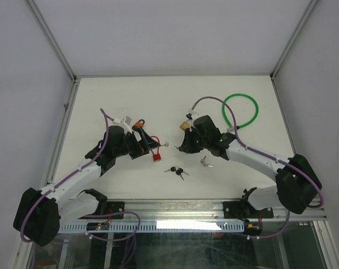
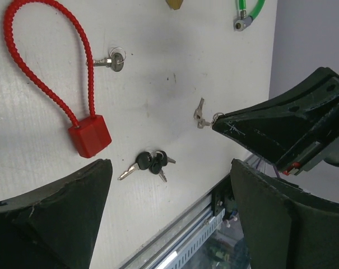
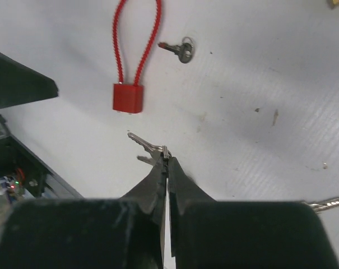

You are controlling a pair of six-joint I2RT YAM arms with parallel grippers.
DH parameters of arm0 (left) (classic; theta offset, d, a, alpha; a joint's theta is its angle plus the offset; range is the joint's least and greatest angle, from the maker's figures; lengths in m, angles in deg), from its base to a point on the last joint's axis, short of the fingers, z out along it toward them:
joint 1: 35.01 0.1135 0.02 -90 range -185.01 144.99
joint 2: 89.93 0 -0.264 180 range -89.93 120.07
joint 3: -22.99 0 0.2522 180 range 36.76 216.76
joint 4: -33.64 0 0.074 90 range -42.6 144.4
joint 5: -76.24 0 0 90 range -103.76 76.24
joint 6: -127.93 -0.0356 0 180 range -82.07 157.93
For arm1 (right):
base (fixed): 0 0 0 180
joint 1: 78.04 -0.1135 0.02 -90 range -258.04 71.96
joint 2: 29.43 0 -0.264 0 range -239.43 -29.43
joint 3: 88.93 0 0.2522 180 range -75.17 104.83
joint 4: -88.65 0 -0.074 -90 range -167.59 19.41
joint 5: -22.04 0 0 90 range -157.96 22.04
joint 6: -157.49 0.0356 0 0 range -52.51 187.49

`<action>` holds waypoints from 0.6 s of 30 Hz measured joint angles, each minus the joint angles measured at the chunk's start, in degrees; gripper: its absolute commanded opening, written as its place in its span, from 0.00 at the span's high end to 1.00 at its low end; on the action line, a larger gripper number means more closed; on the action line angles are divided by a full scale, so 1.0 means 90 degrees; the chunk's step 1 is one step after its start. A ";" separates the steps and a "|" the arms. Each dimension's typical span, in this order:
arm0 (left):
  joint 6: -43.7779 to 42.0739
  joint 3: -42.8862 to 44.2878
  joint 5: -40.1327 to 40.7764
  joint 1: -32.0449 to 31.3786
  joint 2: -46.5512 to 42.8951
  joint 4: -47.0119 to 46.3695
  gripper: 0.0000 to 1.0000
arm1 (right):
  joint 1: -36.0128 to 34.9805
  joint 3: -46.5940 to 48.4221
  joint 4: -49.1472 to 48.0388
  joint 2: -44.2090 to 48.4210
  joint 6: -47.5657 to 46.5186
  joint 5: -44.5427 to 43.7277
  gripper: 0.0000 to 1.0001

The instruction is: Unlock with the key

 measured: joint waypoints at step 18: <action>0.0867 -0.0138 0.0087 -0.0758 0.0291 -0.1484 0.40 | -0.1426 -0.1258 -0.2392 0.0750 0.2157 -0.2018 1.00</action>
